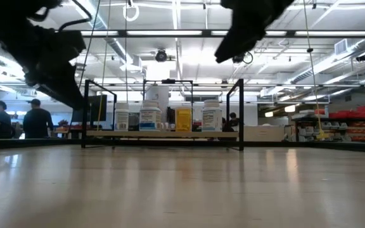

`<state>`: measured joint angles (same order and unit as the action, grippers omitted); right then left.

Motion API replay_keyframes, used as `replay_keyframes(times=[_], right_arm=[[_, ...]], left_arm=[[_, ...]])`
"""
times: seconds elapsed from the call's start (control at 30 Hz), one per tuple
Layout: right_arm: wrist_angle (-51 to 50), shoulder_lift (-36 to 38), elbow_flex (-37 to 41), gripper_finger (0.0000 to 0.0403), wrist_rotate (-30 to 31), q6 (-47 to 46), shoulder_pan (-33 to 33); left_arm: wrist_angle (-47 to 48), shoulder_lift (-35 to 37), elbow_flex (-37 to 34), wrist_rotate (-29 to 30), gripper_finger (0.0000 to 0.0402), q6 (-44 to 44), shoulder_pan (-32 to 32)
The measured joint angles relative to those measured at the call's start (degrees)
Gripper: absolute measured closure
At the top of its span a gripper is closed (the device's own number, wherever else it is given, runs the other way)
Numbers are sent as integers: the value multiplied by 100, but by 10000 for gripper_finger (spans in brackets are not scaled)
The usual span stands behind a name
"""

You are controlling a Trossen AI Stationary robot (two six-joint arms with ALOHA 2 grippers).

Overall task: Pick and place medicine bottles onto shelf by color
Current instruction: Put the white pill bottle on the shelf

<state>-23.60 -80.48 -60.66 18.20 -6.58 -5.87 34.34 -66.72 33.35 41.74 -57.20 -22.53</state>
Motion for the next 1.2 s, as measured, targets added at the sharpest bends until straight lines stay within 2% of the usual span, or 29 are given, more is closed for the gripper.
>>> replay_keyframes(times=[0.2,0.37,0.5,0.67,1.0,1.2], right_arm=[[-85,-994,-884,182,-326,489,287],[-608,-1996,-1890,190,-330,903,502],[-776,-2530,-2631,205,-450,1362,631],[-727,-2878,-3434,240,-924,1856,823],[-730,-3824,-4721,344,-2133,2621,1385],[-654,-4455,-5386,370,-2577,2926,1696]], left_arm=[[-1032,-2,-449,818,250,-937,-693],[-2362,-2,-880,1439,260,-970,-1223],[-3283,-68,-1184,2203,269,-964,-1664],[-3495,-278,-1244,2980,280,-970,-1981],[-3501,-662,-1244,3064,298,-1005,-1973],[-3462,-680,-1244,3085,307,-932,-1946]])
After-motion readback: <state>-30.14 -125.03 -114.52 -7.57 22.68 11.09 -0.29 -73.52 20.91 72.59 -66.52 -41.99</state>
